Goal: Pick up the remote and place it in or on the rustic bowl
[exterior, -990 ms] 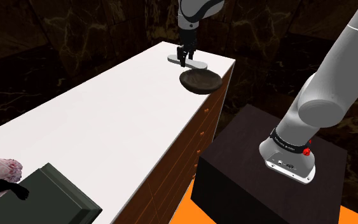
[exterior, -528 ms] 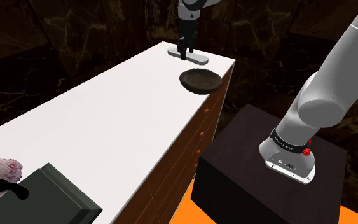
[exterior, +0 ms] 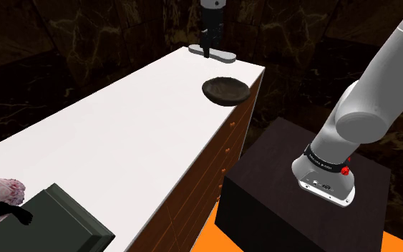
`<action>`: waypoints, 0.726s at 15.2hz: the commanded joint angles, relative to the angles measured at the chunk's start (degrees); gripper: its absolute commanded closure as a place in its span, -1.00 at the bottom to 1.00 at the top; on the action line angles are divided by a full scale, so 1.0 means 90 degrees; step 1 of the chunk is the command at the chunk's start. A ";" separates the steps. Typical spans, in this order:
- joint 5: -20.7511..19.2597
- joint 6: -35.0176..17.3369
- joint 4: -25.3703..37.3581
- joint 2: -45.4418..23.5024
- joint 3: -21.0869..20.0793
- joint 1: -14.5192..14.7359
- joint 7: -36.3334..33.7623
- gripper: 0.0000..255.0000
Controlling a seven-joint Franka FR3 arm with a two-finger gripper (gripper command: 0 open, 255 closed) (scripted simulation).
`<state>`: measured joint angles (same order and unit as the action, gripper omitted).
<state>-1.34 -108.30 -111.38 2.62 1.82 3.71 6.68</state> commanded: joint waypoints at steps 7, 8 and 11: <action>0.0002 0.0668 0.0600 0.0068 -0.0004 0.0003 0.0008 1.00; 0.0000 0.0644 0.0363 0.0279 -0.0053 0.0047 -0.0085 1.00; 0.0019 0.0608 -0.0293 0.0893 -0.0212 0.0176 -0.0370 1.00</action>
<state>-1.23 -102.90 -111.99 8.55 0.36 4.93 4.17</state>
